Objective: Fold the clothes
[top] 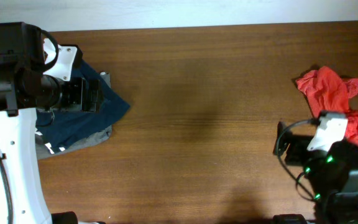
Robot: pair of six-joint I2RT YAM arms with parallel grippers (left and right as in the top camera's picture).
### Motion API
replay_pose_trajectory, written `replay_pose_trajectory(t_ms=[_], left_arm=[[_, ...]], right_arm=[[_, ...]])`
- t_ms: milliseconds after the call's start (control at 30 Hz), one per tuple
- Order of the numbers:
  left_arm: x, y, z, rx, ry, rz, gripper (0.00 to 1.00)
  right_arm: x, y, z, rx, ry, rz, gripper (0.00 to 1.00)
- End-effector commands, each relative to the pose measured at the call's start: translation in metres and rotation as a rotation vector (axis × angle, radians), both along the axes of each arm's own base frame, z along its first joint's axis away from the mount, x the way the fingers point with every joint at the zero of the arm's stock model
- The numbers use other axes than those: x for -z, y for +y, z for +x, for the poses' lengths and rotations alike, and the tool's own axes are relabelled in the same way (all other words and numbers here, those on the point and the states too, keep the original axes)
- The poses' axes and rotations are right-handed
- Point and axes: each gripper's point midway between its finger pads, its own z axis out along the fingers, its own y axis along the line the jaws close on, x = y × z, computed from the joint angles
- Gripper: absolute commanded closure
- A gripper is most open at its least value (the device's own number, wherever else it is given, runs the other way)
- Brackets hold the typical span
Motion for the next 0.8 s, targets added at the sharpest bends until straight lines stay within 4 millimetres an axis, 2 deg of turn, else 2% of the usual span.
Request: replay_pose_trajectory(t_ms=[0, 100, 300, 600, 767], left_arm=[[-0.004, -0.003, -0.003, 0.024, -0.018, -0.003, 0.01], [-0.004, -0.003, -0.003, 0.024, -0.018, -0.003, 0.01], [-0.004, -0.003, -0.003, 0.024, -0.018, -0.003, 0.01], [-0.004, -0.003, -0.003, 0.024, -0.018, -0.003, 0.01], [-0.004, -0.003, -0.003, 0.024, -0.018, -0.003, 0.01]], right_arm=[[0.033, 0.004, -0.009, -0.025, -0.002, 0.018, 0.01], [0.069, 0.006, -0.016, -0.03, -0.009, 0.022, 0.01], [0.103, 0.015, -0.018, -0.082, -0.092, 0.042, 0.01], [0.132, 0.022, -0.007, -0.124, -0.181, 0.051, 0.01], [0.126, 0.024, -0.004, -0.134, -0.208, 0.053, 0.01]])
